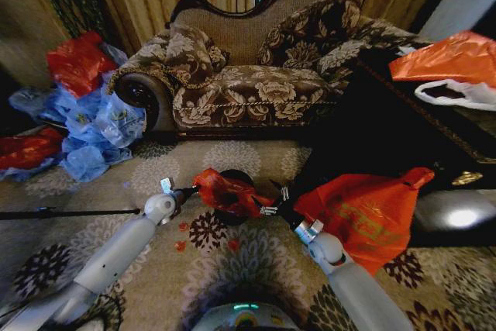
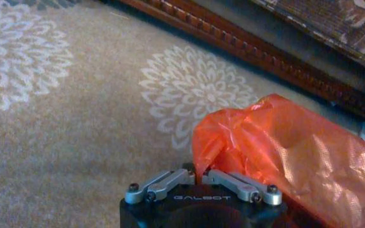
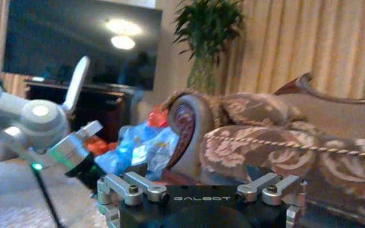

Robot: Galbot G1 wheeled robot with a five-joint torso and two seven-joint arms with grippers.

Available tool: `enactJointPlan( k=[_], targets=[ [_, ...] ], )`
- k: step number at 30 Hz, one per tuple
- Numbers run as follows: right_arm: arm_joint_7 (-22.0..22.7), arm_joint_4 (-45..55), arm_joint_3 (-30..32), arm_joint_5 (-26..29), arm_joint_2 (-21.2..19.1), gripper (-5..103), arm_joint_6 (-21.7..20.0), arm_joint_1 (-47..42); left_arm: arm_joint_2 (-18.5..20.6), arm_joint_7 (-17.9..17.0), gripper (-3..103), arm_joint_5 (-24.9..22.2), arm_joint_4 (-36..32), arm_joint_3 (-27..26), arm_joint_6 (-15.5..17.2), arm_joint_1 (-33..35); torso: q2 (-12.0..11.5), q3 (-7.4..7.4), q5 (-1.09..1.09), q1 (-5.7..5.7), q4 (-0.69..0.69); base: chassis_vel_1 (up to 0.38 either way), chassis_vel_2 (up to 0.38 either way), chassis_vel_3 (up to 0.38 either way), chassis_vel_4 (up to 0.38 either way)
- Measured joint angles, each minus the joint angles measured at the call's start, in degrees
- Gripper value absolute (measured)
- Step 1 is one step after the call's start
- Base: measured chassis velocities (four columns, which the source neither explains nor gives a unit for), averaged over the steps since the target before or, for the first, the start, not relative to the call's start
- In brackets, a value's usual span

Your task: Place a garbage bag over the trash bin.

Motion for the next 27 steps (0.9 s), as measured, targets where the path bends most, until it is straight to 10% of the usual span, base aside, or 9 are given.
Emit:
enactJointPlan(
  k=[19, 27],
  targets=[
    [6.87, -9.4, -4.67, -16.81, 3.41, 102, -5.4, 4.16, -0.13, -0.31, 0, -0.69, -1.39, 0.07, 0.06, 0.32, 0.0, 0.01, 0.01, 0.0, 0.0, 0.0, 0.0, 0.0, 0.0],
    [6.15, -11.47, -4.77, -16.48, 4.33, 72, -5.35, 5.46, -0.35, -0.42, 0, -0.64, -1.6, 0.04, 0.09, 0.38, 0.0, 0.01, 0.0, 0.0, 0.0, 0.0, 0.0, 0.0, 0.0]
  ],
)
